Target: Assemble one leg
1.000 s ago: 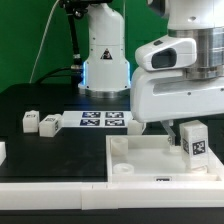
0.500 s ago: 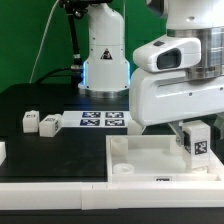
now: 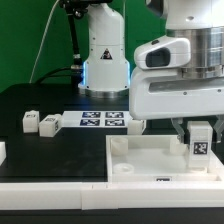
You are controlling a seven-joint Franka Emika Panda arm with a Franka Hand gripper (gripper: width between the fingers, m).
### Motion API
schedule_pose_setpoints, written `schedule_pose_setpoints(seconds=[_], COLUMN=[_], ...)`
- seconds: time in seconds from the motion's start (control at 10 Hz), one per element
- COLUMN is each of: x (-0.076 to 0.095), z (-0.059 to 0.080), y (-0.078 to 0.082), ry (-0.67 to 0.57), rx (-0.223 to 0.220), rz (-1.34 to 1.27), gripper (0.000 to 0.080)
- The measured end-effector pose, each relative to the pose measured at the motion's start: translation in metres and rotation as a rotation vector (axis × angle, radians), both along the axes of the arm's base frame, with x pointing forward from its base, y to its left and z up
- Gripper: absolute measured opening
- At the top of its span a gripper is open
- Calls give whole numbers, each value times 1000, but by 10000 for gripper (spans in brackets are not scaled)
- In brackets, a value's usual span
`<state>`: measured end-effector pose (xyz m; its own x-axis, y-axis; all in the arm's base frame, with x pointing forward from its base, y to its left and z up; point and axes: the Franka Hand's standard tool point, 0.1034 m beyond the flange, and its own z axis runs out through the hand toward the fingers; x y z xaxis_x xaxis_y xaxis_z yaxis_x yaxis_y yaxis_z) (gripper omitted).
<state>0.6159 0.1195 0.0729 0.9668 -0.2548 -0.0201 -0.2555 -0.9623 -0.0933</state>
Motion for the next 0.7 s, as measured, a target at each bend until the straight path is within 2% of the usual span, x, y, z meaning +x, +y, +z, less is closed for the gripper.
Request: schedule_pose_setpoints(seconds=[0.5,0.7], x=[-1,0], z=[-1,-1], y=[0,-1], ry=[55,82], rx=[-5,14], rz=[-734,-937], gripper=[291,291])
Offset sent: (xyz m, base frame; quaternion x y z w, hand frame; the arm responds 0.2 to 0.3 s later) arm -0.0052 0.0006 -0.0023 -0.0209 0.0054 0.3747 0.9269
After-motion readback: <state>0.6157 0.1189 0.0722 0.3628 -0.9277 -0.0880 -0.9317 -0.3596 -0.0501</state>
